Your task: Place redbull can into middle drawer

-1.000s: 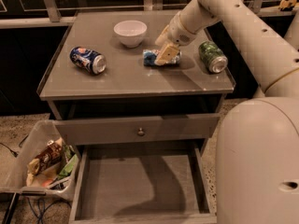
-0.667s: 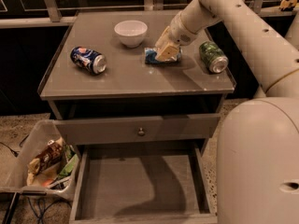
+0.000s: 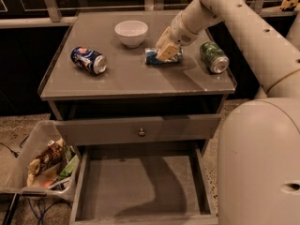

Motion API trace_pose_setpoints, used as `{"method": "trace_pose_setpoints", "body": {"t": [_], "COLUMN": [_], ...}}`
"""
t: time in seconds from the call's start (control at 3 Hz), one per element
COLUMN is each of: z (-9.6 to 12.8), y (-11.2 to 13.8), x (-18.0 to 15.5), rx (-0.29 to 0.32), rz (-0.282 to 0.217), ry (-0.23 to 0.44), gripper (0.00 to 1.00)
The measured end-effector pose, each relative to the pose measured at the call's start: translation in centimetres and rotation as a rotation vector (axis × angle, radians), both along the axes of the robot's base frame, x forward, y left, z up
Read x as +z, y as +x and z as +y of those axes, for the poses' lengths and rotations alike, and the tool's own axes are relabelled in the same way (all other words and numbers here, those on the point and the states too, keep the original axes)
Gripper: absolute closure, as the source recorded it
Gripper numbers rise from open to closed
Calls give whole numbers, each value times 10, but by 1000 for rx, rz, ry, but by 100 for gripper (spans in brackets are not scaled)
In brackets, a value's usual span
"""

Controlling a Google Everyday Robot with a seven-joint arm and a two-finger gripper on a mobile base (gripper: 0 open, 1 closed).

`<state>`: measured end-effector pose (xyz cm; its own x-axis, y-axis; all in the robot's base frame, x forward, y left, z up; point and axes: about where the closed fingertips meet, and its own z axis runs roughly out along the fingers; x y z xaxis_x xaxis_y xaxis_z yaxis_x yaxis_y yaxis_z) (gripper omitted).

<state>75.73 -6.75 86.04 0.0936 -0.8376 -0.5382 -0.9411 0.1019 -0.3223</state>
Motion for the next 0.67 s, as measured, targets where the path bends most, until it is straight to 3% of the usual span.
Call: {"method": "trace_pose_setpoints", "body": {"t": [0.67], "z": [-5], "y": [-10], "x": [3], "rx": [-13], "rz": [-18], "ry": [-8], "gripper": [100]}}
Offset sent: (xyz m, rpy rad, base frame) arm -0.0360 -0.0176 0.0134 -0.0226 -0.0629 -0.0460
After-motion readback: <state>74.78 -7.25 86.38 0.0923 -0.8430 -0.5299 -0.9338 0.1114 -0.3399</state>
